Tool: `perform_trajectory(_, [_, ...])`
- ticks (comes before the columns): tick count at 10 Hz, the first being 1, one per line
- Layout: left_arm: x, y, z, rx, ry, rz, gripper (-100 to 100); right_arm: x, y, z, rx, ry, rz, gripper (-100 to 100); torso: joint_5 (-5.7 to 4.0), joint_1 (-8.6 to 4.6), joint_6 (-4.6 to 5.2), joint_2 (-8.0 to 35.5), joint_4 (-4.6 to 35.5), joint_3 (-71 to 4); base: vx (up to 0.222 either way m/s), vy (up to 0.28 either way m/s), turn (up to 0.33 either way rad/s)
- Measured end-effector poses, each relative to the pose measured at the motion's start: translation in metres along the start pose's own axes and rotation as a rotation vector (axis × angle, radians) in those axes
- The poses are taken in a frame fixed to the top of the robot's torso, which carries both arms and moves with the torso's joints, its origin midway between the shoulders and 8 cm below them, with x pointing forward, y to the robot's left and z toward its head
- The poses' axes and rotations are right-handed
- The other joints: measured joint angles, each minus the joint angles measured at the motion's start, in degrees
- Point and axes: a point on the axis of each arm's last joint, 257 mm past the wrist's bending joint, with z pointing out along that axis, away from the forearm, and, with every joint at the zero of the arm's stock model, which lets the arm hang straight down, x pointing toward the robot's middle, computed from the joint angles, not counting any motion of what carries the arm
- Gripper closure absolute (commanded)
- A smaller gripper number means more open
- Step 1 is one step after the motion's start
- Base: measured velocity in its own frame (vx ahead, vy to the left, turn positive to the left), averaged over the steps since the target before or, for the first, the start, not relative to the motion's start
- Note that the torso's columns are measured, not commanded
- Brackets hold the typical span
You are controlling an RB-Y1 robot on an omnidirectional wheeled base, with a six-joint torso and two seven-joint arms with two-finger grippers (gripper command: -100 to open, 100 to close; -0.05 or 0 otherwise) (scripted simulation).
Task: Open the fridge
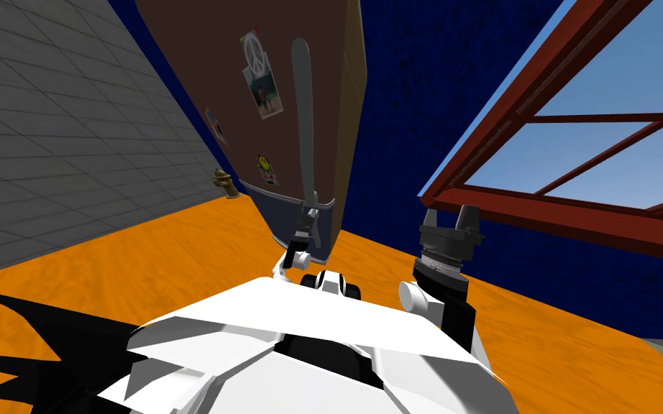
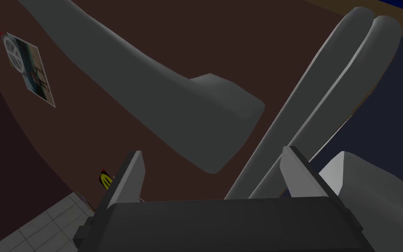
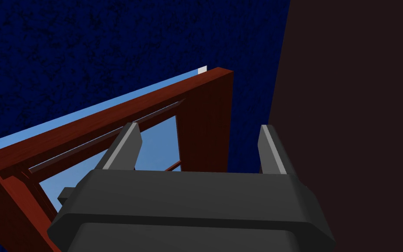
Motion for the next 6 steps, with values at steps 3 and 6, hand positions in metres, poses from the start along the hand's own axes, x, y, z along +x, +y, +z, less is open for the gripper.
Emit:
perform_trajectory(3, [0.004, -0.005, 0.011, 0.003, 0.002, -0.004, -100, 0.000, 0.000, 0.000, 0.000, 0.000, 0.000, 0, 0.00, 0.00, 0.00, -0.08, -0.02, -0.05, 0.030, 0.004, 0.022])
perform_trajectory(6, [0.005, -0.003, 0.012, -0.001, 0.002, -0.004, 100, 0.000, 0.000, 0.000, 0.000, 0.000, 0.000, 0, 0.02, -0.01, 0.02, 0.10, -0.03, 0.08, -0.013, 0.001, -0.015])
